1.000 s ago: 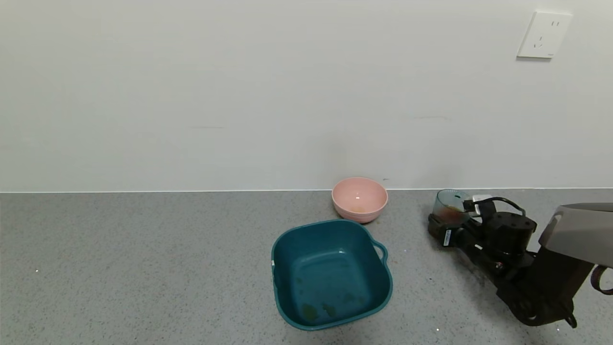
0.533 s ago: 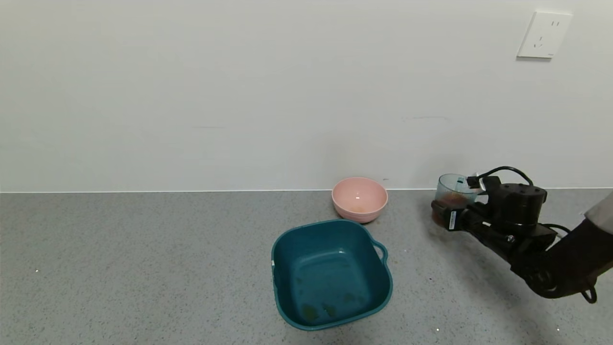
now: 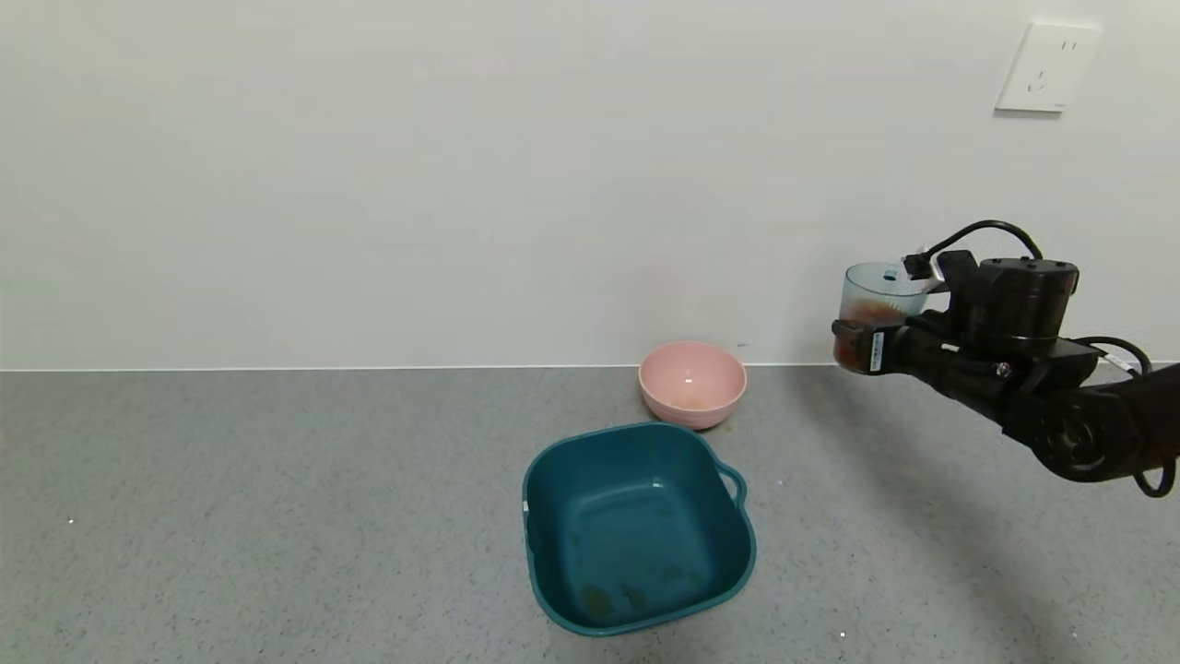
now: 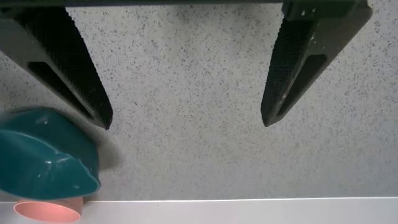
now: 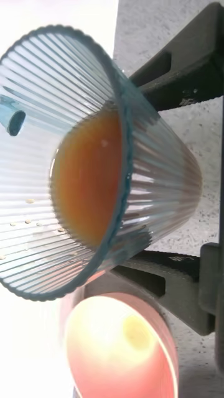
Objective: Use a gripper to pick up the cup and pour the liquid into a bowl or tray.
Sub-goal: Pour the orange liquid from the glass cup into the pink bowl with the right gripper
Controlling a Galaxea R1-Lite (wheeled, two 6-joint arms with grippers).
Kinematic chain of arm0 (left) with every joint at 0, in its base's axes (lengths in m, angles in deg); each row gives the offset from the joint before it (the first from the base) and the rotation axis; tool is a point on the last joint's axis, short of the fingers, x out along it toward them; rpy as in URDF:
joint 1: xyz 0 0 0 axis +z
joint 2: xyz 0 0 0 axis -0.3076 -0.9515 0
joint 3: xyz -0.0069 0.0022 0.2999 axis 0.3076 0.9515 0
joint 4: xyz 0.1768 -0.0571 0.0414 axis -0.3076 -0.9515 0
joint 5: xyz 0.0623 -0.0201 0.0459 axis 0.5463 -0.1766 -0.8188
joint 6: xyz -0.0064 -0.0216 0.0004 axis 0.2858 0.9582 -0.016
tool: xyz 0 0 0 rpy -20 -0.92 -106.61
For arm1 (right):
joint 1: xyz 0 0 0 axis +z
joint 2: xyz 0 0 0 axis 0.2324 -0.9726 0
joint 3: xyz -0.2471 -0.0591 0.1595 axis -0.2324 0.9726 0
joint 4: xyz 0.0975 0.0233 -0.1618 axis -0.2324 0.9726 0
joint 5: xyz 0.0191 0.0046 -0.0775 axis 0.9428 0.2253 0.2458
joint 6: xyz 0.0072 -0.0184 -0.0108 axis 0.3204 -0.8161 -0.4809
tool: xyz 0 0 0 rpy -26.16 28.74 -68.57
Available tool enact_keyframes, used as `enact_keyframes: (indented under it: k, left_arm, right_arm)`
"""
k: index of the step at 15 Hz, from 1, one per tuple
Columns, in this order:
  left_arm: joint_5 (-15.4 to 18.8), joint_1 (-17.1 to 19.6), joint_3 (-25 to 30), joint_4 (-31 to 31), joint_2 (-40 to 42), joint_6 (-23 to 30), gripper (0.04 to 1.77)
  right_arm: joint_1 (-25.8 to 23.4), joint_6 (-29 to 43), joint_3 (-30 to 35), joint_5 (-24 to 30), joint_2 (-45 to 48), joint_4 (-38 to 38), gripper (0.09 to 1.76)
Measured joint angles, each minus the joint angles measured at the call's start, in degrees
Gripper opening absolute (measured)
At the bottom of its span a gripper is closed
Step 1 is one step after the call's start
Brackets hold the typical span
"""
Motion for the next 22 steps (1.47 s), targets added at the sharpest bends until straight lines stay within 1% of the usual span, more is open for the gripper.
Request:
enact_keyframes:
  k: [4, 6, 9, 12, 15, 17, 22]
  left_arm:
    - [0.0, 0.0, 0.0, 0.0, 0.0, 0.0, 1.72]
    - [0.0, 0.0, 0.0, 0.0, 0.0, 0.0, 1.72]
    - [0.0, 0.0, 0.0, 0.0, 0.0, 0.0, 1.72]
    - [0.0, 0.0, 0.0, 0.0, 0.0, 0.0, 1.72]
    - [0.0, 0.0, 0.0, 0.0, 0.0, 0.0, 1.72]
    - [0.0, 0.0, 0.0, 0.0, 0.0, 0.0, 1.72]
    - [0.0, 0.0, 0.0, 0.0, 0.0, 0.0, 1.72]
  right_arm:
    - [0.7, -0.8, -7.2, 0.5, 0.2, 9.7, 1.32]
    - [1.1, -4.4, -9.5, 0.5, -0.1, 11.9, 1.32]
    - [1.6, -10.1, -11.1, 0.0, -1.0, 12.6, 1.32]
    - [2.7, -12.1, -12.6, -0.4, -2.0, 13.9, 1.32]
    - [3.4, -16.1, -13.6, -0.3, -3.1, 14.0, 1.32]
    - [4.1, -17.0, -14.6, -0.5, -4.2, 14.1, 1.32]
    - [6.7, -19.1, -17.5, -4.9, -7.4, 14.0, 1.32]
